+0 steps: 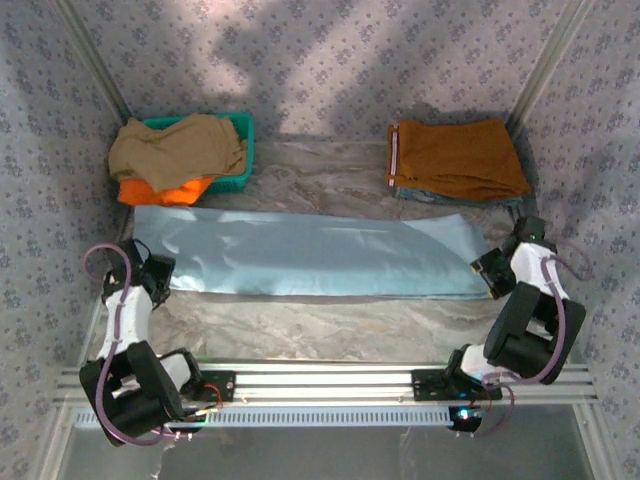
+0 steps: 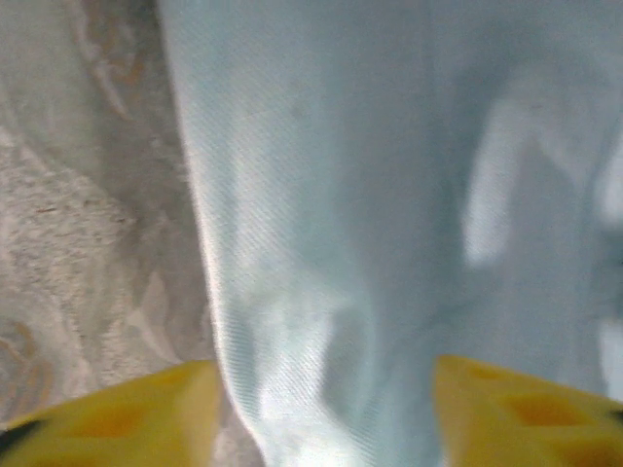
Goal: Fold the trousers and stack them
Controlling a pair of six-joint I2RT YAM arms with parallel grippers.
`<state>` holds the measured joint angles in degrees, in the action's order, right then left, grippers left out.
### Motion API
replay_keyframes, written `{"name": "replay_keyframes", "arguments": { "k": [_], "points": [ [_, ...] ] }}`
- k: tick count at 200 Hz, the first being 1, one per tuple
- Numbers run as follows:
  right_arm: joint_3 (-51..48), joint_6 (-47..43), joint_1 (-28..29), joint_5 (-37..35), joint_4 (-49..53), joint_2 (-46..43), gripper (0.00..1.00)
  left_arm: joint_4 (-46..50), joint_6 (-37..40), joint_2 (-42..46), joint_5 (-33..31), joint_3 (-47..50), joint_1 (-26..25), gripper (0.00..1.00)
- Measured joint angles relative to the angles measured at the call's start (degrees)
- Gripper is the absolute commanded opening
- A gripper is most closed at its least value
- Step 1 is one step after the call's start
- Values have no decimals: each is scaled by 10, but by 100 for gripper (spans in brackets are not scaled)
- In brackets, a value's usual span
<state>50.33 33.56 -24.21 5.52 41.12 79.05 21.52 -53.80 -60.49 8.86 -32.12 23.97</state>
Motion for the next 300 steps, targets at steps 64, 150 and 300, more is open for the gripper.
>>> {"name": "replay_keyframes", "arguments": {
  "k": [64,150,300],
  "points": [
    [253,-86,113,-73,6,217,70,15,8,-21,13,-57,-17,77],
    [261,-150,100,16,0,288,0,25,17,-52,28,-78,-23,75],
    [259,47,659,-100,111,206,63,24,19,-43,55,-79,-28,76]
  ]
}}
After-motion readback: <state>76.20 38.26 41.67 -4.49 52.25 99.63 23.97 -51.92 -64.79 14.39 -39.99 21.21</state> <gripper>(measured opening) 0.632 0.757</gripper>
